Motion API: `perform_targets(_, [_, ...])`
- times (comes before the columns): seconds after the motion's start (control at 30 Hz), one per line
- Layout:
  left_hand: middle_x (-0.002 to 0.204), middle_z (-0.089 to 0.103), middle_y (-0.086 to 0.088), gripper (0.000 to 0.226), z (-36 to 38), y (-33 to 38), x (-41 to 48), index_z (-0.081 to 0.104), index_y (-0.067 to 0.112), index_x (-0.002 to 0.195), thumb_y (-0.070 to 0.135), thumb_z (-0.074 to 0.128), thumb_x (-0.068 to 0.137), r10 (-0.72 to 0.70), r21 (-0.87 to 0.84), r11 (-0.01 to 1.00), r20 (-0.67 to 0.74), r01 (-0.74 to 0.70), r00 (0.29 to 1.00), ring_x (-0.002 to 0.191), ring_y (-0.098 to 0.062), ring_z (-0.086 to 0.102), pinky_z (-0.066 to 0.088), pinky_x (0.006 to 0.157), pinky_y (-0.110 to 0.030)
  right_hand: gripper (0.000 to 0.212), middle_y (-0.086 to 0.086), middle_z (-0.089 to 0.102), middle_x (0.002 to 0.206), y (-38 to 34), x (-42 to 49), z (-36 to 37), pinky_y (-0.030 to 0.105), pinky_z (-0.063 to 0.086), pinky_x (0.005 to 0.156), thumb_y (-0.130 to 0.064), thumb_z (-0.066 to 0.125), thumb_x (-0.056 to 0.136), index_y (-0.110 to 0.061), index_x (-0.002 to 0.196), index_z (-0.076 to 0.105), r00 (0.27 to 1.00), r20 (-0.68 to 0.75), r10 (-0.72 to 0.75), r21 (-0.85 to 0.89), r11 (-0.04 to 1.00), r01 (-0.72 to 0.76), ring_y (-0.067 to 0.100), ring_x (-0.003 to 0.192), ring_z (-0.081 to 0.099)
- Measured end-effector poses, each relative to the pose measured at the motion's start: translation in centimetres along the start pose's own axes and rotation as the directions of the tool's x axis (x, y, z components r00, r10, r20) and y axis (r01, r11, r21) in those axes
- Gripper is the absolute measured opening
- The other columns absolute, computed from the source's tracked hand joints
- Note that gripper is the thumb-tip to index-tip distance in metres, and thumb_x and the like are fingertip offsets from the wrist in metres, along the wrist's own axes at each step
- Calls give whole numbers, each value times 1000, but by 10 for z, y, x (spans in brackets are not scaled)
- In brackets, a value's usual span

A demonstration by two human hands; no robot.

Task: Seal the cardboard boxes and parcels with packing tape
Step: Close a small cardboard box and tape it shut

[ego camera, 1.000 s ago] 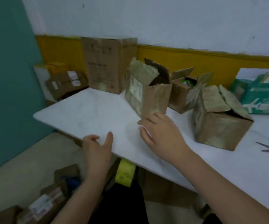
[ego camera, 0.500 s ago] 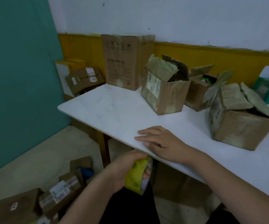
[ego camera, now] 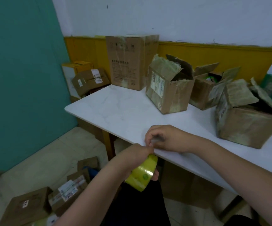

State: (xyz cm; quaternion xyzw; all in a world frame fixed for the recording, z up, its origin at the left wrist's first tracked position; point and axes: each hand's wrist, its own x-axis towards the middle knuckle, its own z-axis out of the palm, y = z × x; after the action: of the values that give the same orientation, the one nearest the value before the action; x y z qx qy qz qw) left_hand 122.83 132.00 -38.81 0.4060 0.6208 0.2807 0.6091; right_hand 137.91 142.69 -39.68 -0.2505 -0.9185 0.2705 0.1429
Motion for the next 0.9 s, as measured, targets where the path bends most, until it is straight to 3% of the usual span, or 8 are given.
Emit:
perform_targets(0.1, [85, 72, -27, 35, -1, 3, 2, 56, 2, 109, 36, 52, 99, 83, 153, 985, -48, -75, 995, 74, -38, 71, 59, 78, -43, 10, -8, 65, 93, -10, 1, -10, 28, 51, 84, -15, 74, 86, -25, 88, 73, 999, -13, 33, -23, 999, -33, 5, 86, 62])
perform_targets(0.23, [66, 68, -24, 20, -6, 27, -9, 54, 4, 102, 24, 53, 100, 161, 126, 979, -6, -159, 987, 52, -32, 66, 56, 53, -33, 16, -4, 62, 86, -31, -3, -34, 20, 46, 69, -18, 72, 88, -24, 102, 70, 995, -104, 3, -81, 997, -11, 10, 76, 58])
perform_targets(0.3, [62, 68, -21, 22, -3, 44, -14, 55, 3, 108, 23, 53, 100, 232, 143, 962, 29, -234, 972, 47, -29, 64, 54, 51, -29, 25, -7, 63, 85, -36, -8, -56, 19, 46, 68, -23, 73, 87, -23, 110, 65, 988, -144, 55, -159, 984, -78, 8, 76, 59])
perform_targets(0.4, [59, 66, -19, 19, 17, 59, -7, 56, 5, 109, 21, 50, 101, 355, 165, 917, 83, -364, 931, 47, -30, 64, 54, 55, -31, 14, -9, 64, 88, -36, -26, -89, 20, 43, 67, -31, 76, 84, -21, 92, 70, 975, -168, 147, -334, 922, -197, 5, 79, 57])
perform_targets(0.53, [62, 67, -20, 13, 56, 68, 8, 58, 18, 103, 25, 47, 103, 451, 178, 862, 159, -475, 878, 50, -33, 65, 53, 53, -33, 13, -14, 65, 86, -37, -67, -120, 10, 43, 66, -34, 75, 84, -22, 87, 70, 931, -225, 288, -336, 874, -351, -6, 82, 59])
perform_targets(0.63, [61, 65, -22, 12, 85, 74, 10, 58, 19, 106, 25, 48, 103, 500, 91, 844, 220, -528, 837, 49, -33, 64, 51, 51, -31, 6, -15, 70, 76, -42, -102, -137, 10, 49, 69, -20, 70, 89, -22, 95, 70, 884, -263, 386, -240, 862, -447, -5, 74, 66])
perform_targets(0.73, [60, 65, -20, 14, 110, 76, 12, 58, 20, 112, 26, 48, 104, 543, 37, 817, 286, -576, 789, 49, -33, 64, 52, 53, -35, 31, -21, 69, 71, -49, -135, -153, 19, 53, 77, -18, 71, 89, -31, 116, 64, 831, -351, 432, -252, 811, -528, -3, 77, 67])
perform_targets(0.9, [67, 69, -16, 27, 148, 80, 15, 54, 22, 130, 25, 48, 104, 628, -85, 761, 347, -643, 697, 58, -34, 68, 57, 59, -40, 6, -16, 71, 72, -58, -174, -167, 10, 47, 63, -25, 81, 80, -26, 82, 75, 720, -553, 419, -198, 773, -602, -9, 69, 64])
